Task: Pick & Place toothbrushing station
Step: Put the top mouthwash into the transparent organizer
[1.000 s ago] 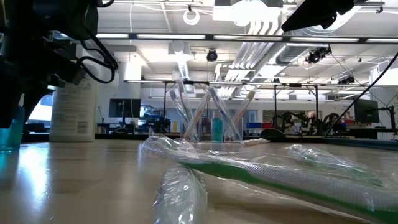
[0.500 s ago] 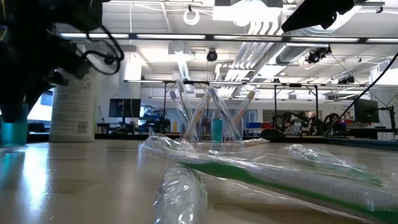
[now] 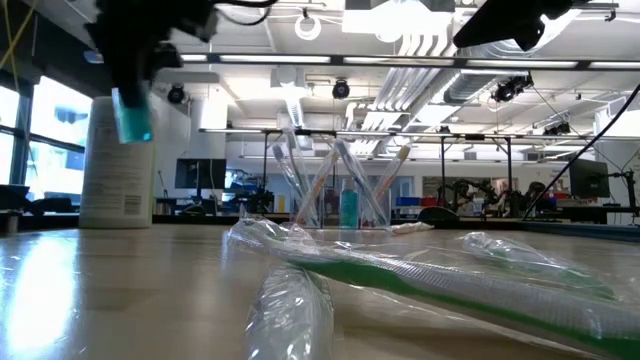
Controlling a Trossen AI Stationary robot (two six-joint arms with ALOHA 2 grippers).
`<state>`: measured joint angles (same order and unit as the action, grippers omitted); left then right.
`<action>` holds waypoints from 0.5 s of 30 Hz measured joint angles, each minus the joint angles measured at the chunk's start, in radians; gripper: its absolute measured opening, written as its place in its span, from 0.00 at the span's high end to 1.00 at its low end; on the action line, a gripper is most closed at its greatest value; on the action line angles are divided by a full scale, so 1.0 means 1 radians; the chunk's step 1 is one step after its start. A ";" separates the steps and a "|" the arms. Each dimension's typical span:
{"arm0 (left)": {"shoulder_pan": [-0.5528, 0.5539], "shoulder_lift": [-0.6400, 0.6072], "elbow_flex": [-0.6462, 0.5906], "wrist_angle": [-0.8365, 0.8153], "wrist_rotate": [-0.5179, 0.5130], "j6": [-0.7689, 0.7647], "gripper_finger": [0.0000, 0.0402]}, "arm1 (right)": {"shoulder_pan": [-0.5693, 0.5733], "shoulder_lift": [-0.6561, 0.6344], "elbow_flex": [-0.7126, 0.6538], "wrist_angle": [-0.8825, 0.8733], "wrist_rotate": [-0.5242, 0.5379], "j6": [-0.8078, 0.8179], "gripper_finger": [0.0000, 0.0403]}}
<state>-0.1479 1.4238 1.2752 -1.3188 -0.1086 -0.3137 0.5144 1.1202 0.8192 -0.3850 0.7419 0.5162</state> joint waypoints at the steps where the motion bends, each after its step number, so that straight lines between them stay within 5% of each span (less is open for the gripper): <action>1: 0.022 0.025 0.038 -0.022 -0.001 0.048 0.80 | 0.005 0.000 0.000 0.000 -0.001 0.009 0.99; 15: 0.372 0.408 0.596 -0.078 -0.017 0.713 0.80 | 0.132 0.000 0.000 0.000 0.063 0.168 0.99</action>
<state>0.2245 1.8317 1.8709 -1.3966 -0.1257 0.3996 0.6461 1.1202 0.8192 -0.3854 0.8047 0.6843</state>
